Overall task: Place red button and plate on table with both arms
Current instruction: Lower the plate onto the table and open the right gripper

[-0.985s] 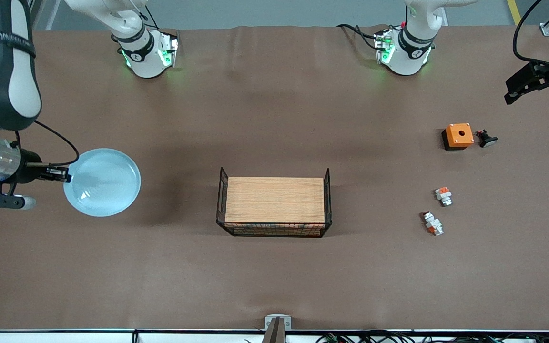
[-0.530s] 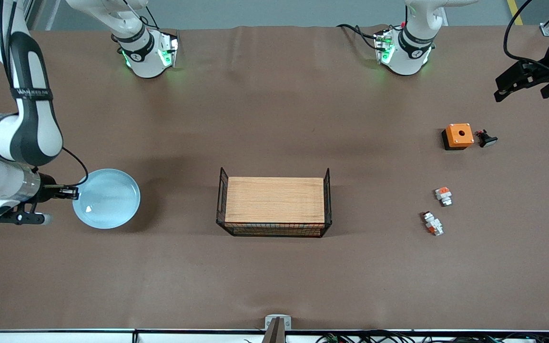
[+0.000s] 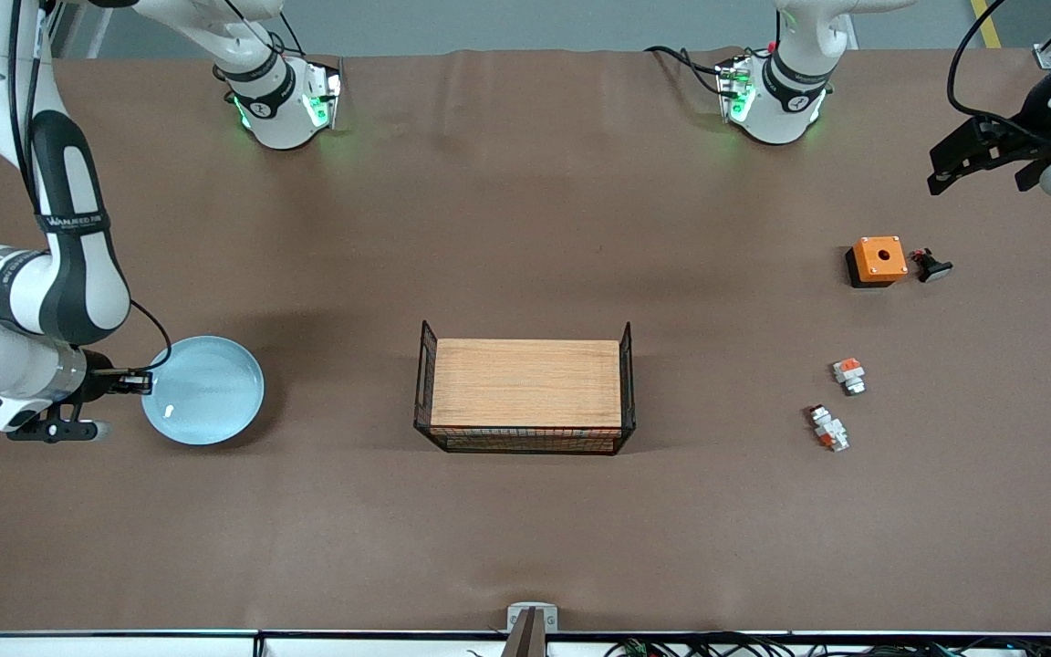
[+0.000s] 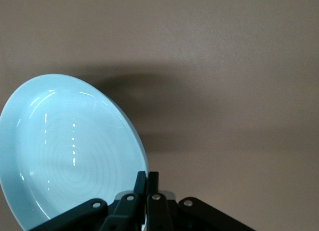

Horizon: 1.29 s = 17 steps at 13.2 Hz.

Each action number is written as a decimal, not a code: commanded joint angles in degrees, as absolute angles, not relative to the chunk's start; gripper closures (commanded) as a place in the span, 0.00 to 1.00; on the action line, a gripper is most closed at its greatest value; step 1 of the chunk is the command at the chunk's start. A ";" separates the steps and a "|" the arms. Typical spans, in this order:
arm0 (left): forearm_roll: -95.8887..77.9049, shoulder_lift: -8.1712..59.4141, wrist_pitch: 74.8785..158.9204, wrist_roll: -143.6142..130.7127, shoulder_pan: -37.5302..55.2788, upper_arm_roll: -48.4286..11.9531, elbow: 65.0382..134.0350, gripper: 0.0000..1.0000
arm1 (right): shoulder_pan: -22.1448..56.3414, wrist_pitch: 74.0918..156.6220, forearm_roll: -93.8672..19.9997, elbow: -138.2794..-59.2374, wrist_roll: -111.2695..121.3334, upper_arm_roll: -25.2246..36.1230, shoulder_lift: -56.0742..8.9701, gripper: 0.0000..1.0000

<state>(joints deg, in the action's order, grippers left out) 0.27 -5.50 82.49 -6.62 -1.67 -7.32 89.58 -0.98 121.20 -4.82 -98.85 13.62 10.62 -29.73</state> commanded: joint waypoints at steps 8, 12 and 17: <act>2.46 -7.03 83.15 -6.24 -1.85 -7.38 90.35 0.00 | -2.46 127.34 -5.36 -98.35 15.64 9.40 -36.56 0.94; 2.46 -7.12 83.06 -5.98 -1.93 -7.29 90.26 0.00 | -3.25 128.32 -5.62 -98.26 16.17 9.32 -37.62 0.90; 2.46 -7.03 82.62 -5.63 -1.93 -7.03 90.35 0.00 | -2.46 124.39 -5.62 -97.39 15.12 9.32 -35.78 0.02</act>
